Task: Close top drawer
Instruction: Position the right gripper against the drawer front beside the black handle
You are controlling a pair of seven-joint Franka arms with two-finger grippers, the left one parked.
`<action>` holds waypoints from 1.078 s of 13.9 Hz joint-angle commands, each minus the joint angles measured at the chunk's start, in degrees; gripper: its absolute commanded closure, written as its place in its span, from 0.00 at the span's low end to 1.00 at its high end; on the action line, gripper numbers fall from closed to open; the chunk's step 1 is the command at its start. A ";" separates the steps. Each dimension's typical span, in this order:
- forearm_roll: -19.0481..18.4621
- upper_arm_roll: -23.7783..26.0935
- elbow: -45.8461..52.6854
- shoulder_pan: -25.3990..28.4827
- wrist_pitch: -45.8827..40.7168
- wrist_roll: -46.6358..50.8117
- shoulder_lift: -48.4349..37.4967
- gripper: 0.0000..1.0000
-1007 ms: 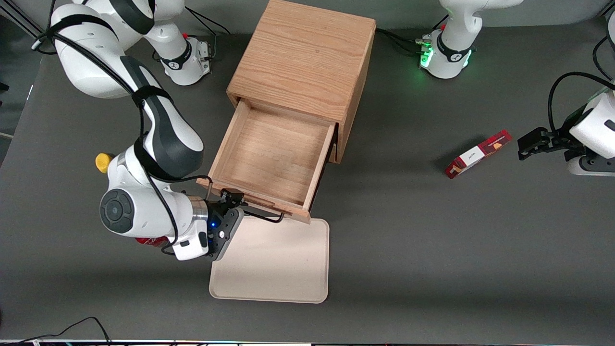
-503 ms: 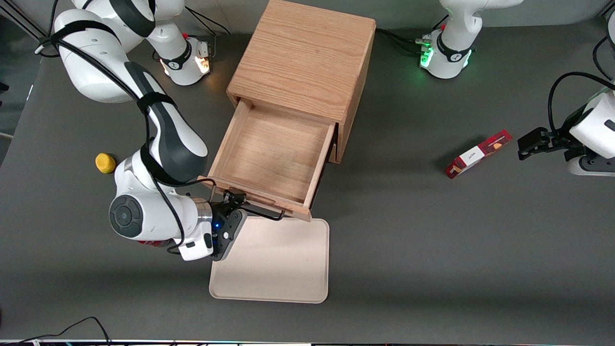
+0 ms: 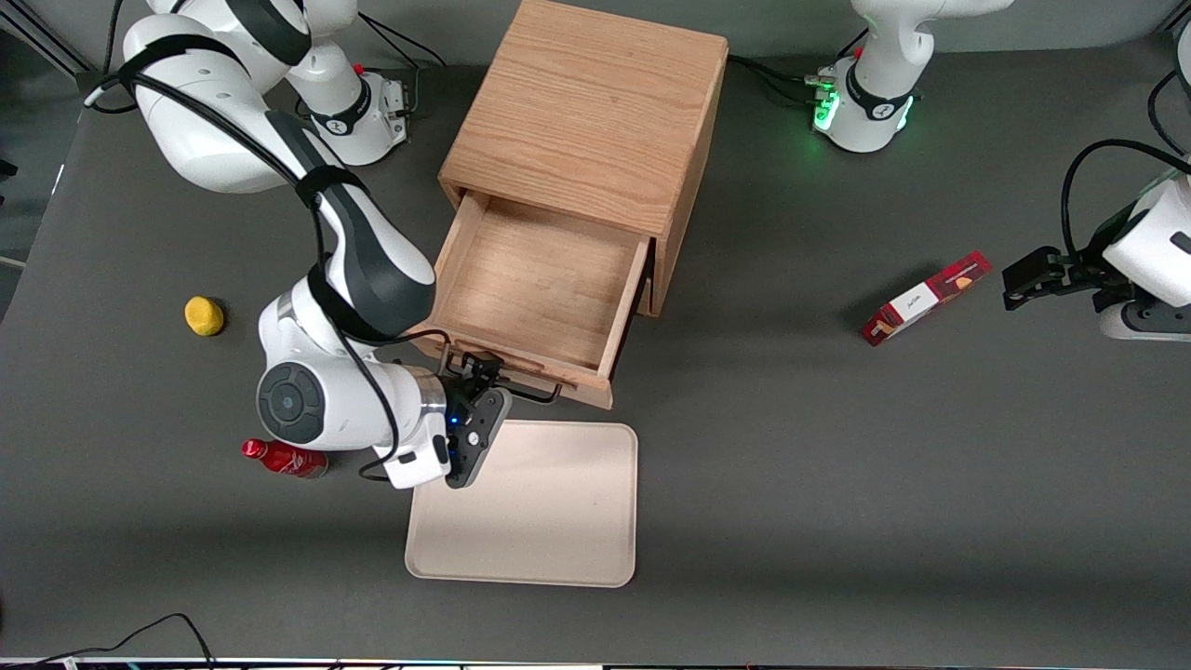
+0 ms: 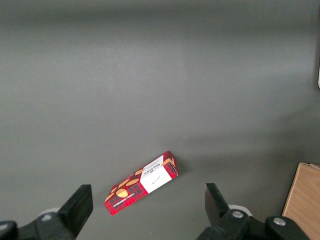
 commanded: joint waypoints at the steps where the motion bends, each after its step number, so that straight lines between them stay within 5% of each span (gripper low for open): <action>1: -0.31 -0.04 -4.33 0.53 -0.06 1.88 -3.20 0.00; 15: 0.13 0.31 -22.45 1.06 5.13 2.23 -15.33 0.00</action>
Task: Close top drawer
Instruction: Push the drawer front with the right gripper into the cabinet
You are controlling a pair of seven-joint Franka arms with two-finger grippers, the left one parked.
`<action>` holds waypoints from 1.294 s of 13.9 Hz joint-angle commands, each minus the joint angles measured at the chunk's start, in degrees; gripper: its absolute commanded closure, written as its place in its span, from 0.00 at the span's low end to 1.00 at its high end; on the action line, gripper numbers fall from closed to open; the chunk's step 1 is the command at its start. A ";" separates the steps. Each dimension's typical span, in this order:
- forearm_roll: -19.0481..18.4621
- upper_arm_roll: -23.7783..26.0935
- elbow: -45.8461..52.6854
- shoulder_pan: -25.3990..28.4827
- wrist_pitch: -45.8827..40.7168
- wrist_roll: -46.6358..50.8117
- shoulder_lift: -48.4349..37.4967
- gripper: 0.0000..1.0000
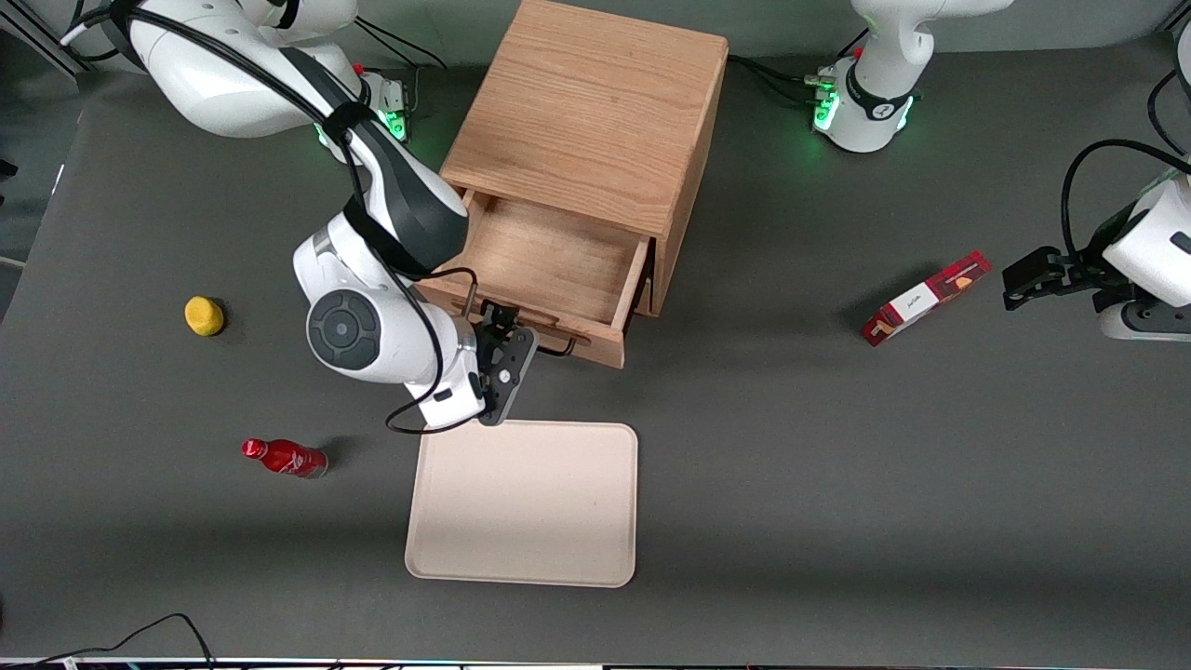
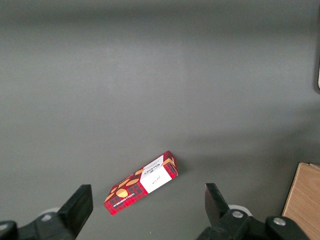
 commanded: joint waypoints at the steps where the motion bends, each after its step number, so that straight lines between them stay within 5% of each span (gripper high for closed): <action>1: 0.19 0.43 -5.62 0.16 1.37 1.47 -3.65 0.00; 18: 0.28 6.76 -16.61 0.51 4.97 7.27 -10.77 0.00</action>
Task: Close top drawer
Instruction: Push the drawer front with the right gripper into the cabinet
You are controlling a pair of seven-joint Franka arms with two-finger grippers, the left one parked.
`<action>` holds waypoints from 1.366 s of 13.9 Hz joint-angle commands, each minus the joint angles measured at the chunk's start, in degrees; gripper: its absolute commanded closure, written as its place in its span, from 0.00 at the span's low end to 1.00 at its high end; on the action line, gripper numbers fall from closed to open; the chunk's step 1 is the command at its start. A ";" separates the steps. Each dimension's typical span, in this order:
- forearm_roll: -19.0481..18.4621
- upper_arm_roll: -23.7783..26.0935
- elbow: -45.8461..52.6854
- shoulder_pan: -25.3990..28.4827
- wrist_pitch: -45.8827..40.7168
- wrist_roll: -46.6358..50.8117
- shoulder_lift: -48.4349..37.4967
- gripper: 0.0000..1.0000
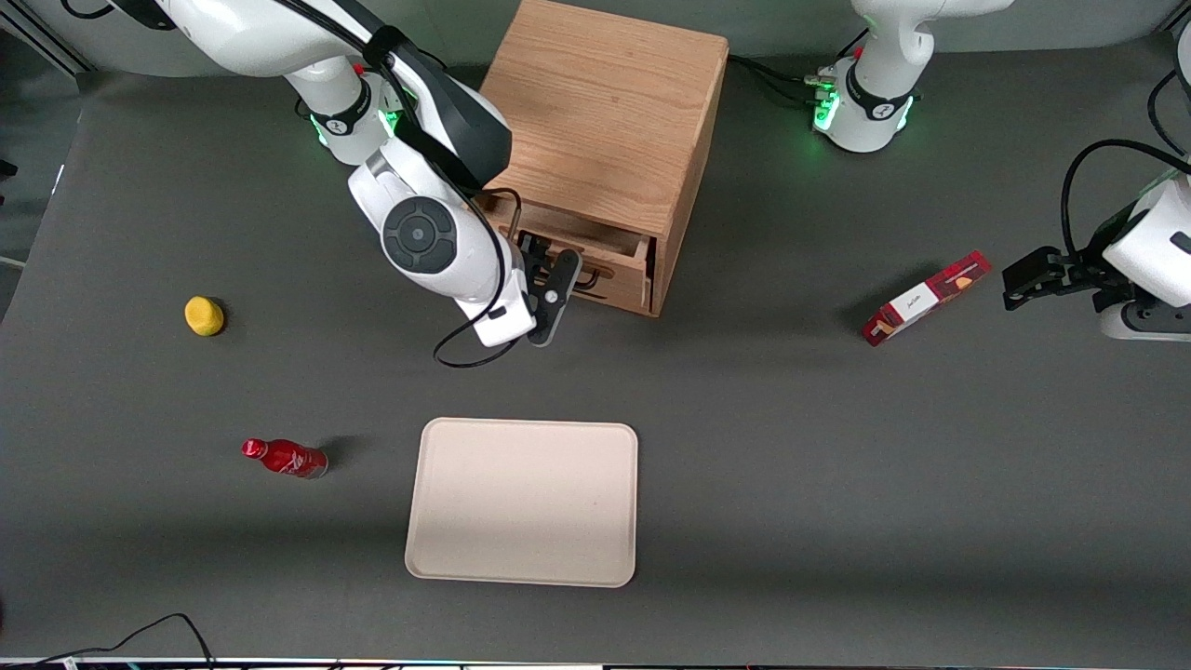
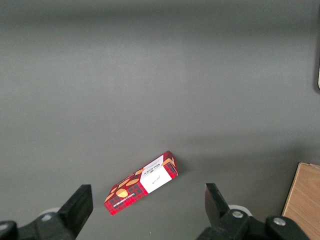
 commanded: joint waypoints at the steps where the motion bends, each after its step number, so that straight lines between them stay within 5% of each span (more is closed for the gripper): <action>1: 0.27 0.55 -3.08 0.36 1.50 2.35 -2.40 0.00; 19: 0.36 2.49 -2.29 1.24 -2.35 5.25 -3.81 0.00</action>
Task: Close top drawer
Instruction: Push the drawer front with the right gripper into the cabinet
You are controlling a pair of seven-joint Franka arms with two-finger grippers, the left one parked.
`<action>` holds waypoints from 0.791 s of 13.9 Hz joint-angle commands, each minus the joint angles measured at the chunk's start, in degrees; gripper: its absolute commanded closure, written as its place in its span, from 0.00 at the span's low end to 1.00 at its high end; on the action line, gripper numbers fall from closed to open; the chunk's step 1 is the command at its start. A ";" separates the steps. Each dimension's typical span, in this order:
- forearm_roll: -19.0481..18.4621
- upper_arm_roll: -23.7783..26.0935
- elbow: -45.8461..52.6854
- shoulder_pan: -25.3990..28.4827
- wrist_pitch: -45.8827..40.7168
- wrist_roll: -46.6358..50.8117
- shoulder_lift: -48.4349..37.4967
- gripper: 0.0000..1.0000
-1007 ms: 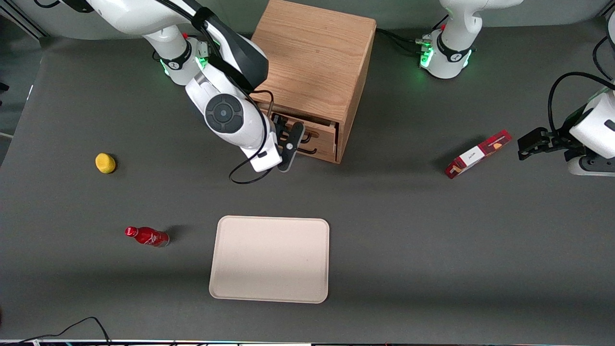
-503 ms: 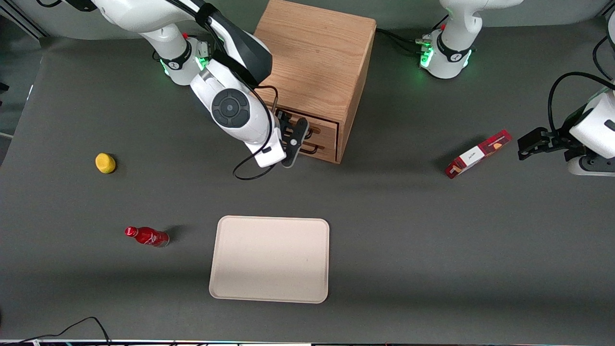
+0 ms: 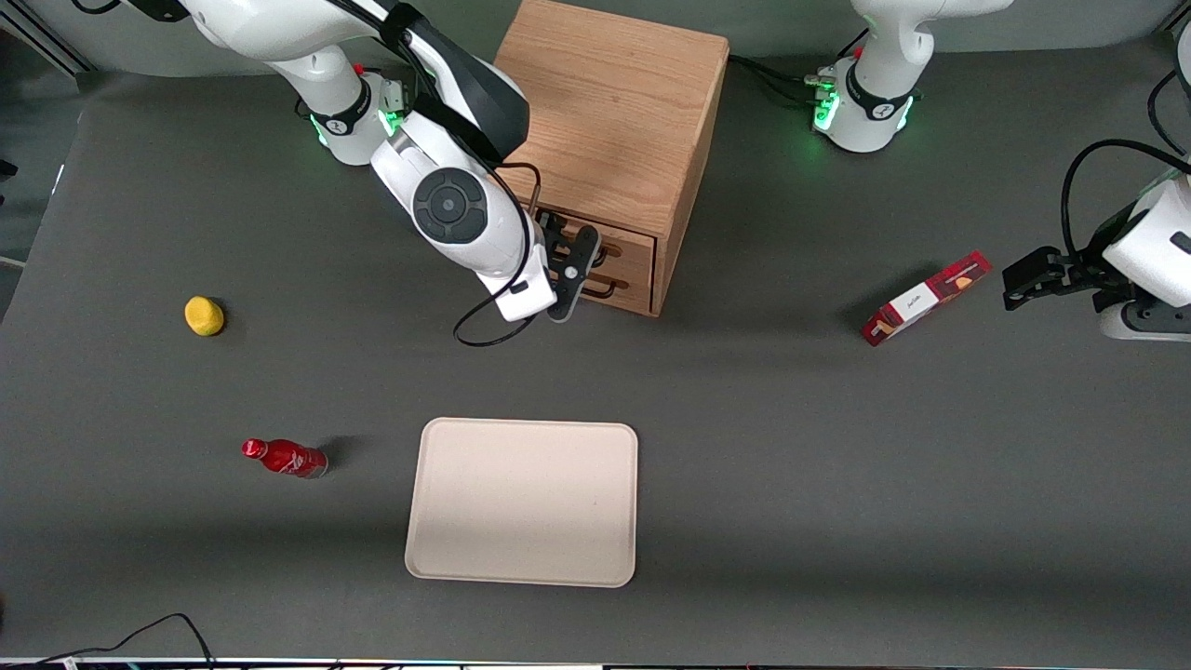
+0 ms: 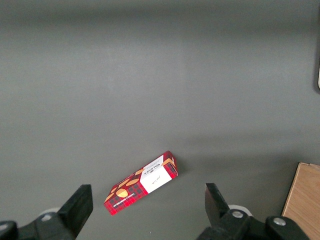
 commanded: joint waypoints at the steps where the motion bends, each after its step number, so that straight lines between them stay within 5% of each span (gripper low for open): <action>1: 0.62 0.48 0.11 0.39 -3.55 1.80 -2.58 0.00; 8: 0.80 -0.57 10.30 -0.40 -14.00 1.88 -3.80 0.00; 11: 2.63 -6.53 10.41 -0.49 -14.28 7.23 -9.07 0.00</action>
